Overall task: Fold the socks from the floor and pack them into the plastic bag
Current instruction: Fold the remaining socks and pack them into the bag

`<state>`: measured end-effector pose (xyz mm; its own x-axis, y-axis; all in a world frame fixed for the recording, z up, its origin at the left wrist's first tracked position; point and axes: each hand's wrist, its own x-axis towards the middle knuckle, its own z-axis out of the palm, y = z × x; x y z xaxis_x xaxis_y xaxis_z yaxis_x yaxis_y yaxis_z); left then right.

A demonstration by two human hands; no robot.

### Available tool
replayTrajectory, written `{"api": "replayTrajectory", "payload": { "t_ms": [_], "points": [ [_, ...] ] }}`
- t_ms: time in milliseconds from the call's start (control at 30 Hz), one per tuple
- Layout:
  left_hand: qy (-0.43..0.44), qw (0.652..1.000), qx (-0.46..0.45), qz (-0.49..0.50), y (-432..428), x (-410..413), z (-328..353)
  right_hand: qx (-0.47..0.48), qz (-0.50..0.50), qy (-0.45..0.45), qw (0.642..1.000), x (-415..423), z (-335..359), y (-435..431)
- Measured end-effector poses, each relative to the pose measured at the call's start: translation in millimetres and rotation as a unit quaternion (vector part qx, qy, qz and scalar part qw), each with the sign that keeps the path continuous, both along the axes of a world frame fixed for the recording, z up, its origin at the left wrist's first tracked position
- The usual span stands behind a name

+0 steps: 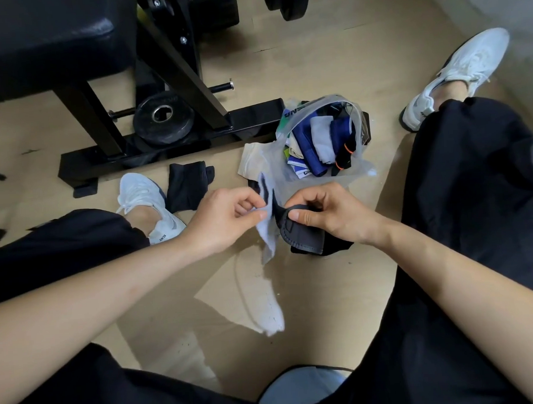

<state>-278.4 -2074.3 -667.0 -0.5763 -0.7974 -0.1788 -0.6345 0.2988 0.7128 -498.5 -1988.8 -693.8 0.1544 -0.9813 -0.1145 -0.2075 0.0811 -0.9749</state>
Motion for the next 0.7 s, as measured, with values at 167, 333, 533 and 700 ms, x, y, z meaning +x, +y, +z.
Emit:
{"api": "replayTrajectory", "payload": {
  "t_ms": [167, 333, 533, 700],
  "points": [
    [-0.011, 0.999, 0.034, 0.036, -25.4, 20.3, -4.8, 0.049, 0.001, 0.036, 0.998, -10.2, -1.2, 1.4],
    [-0.074, 0.995, 0.033, 0.063, -54.0, 44.4, -14.4, 0.109, 0.039, 0.123, 0.986, -27.4, 1.3, 4.8],
    [-0.158, 0.986, -0.002, 0.057, -63.5, 53.5, -25.8, 0.11, 0.077, 0.261, 0.956, -36.5, 5.2, 6.0],
    [-0.167, 0.984, 0.019, 0.062, -78.5, 74.0, -16.7, 0.151, 0.111, 0.322, 0.928, -54.1, 5.3, 11.9]
  ]
}}
